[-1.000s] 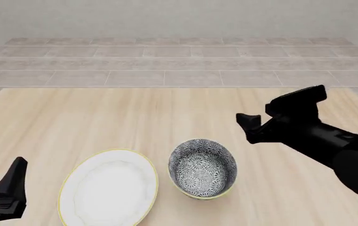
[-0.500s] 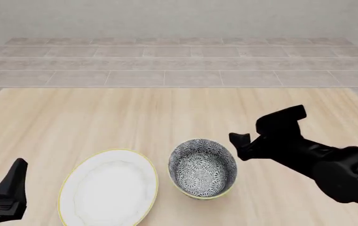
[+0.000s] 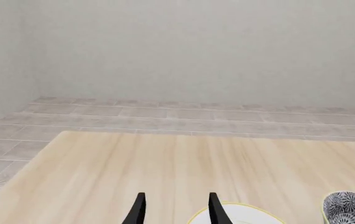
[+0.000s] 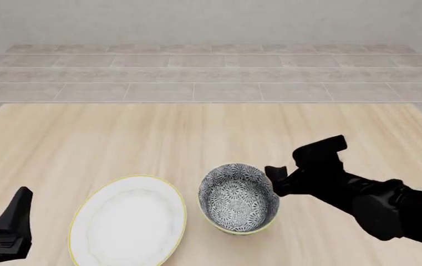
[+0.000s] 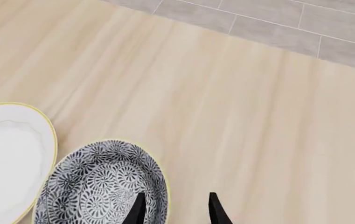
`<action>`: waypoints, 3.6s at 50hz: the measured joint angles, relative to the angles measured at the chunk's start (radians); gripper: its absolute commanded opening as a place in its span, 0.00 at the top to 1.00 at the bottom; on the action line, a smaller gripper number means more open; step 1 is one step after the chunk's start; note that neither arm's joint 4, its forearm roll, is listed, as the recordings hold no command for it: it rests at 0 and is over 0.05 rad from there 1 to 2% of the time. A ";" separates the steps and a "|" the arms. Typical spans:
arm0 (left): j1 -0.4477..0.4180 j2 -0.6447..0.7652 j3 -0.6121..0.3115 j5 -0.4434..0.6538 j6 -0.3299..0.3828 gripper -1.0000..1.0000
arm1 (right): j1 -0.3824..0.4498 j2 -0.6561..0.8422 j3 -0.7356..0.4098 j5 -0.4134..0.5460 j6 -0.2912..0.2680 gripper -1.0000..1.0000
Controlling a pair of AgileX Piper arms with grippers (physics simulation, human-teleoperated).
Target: Put the bowl on the plate.
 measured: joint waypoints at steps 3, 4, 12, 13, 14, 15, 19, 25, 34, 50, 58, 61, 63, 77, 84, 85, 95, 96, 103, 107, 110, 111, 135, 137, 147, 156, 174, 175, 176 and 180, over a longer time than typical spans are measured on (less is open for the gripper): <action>0.000 0.003 0.000 -0.003 0.000 0.00 | 0.001 0.016 0.002 -0.012 0.004 0.00; 0.000 0.003 0.000 -0.004 0.000 0.00 | 0.001 0.021 0.003 -0.016 0.005 0.00; 0.000 0.001 0.000 -0.002 -0.001 0.00 | 0.008 0.061 0.012 -0.049 0.014 0.00; 0.000 0.001 0.000 -0.001 -0.001 0.00 | 0.009 0.066 0.013 -0.053 0.015 0.00; 0.000 0.000 0.000 -0.001 -0.001 0.00 | 0.011 0.071 0.014 -0.057 0.016 0.00; 0.000 0.000 0.000 -0.001 -0.001 0.00 | 0.012 0.075 0.015 -0.061 0.017 0.00; 0.001 -0.001 0.000 0.000 -0.002 0.00 | 0.015 0.094 0.019 -0.075 0.019 0.00; 0.001 -0.005 -0.001 0.004 -0.004 0.00 | 0.019 0.118 0.024 -0.090 0.020 0.00; 0.001 -0.011 -0.001 0.009 -0.005 0.00 | 0.018 0.146 0.029 -0.108 0.018 0.00; 0.001 -0.019 -0.002 0.016 -0.006 0.00 | 0.020 0.190 0.035 -0.134 0.019 0.00; 0.000 -0.022 -0.001 0.019 -0.006 0.00 | 0.020 0.212 0.036 -0.146 0.020 0.00; 0.000 -0.023 -0.001 0.020 -0.006 0.00 | 0.020 0.219 0.037 -0.151 0.020 0.00; 0.000 -0.023 -0.001 0.020 -0.006 0.00 | 0.020 0.223 0.037 -0.154 0.020 0.00; -0.002 -0.027 -0.001 0.025 -0.006 0.00 | 0.017 0.253 0.034 -0.168 0.023 0.00; -0.002 -0.031 -0.001 0.029 -0.007 0.00 | 0.013 0.258 0.034 -0.172 0.022 1.00; -0.002 -0.031 -0.001 0.030 -0.007 0.00 | 0.012 0.257 0.034 -0.172 0.020 1.00; -0.002 -0.036 -0.001 0.034 -0.005 0.00 | -0.004 0.154 0.040 -0.117 -0.016 1.00; -0.001 -0.037 -0.001 0.035 -0.005 0.00 | -0.004 0.140 0.039 -0.108 -0.017 1.00; 0.000 -0.041 -0.001 0.039 -0.006 0.00 | -0.007 0.059 0.011 -0.021 -0.002 1.00; 0.000 -0.043 -0.001 0.041 -0.006 0.00 | -0.008 0.025 -0.014 0.024 0.018 1.00; 0.000 -0.045 -0.002 0.042 -0.006 0.00 | -0.011 0.006 -0.034 0.050 0.036 1.00; 0.000 -0.045 -0.002 0.043 -0.006 0.00 | -0.012 0.002 -0.040 0.057 0.041 1.00; 0.000 -0.062 -0.005 0.060 -0.007 0.00 | -0.030 0.008 -0.188 0.169 0.137 1.00; 0.001 -0.064 -0.006 0.062 -0.007 0.00 | -0.026 0.016 -0.201 0.175 0.145 1.00; 0.001 -0.075 -0.009 0.073 -0.007 0.00 | 0.006 0.053 -0.268 0.208 0.190 1.00; 0.001 -0.082 -0.011 0.079 -0.008 0.00 | 0.048 0.070 -0.312 0.235 0.224 1.00; 0.000 -0.088 -0.015 0.083 -0.009 0.00 | 0.146 0.111 -0.375 0.267 0.279 1.00; 0.000 -0.088 -0.015 0.083 -0.009 0.00 | 0.152 0.113 -0.378 0.268 0.282 1.00; 0.000 -0.088 -0.015 0.083 -0.009 0.00 | 0.158 0.116 -0.381 0.269 0.284 1.00; 0.000 -0.088 -0.016 0.084 -0.010 0.00 | 0.179 0.127 -0.393 0.272 0.295 1.00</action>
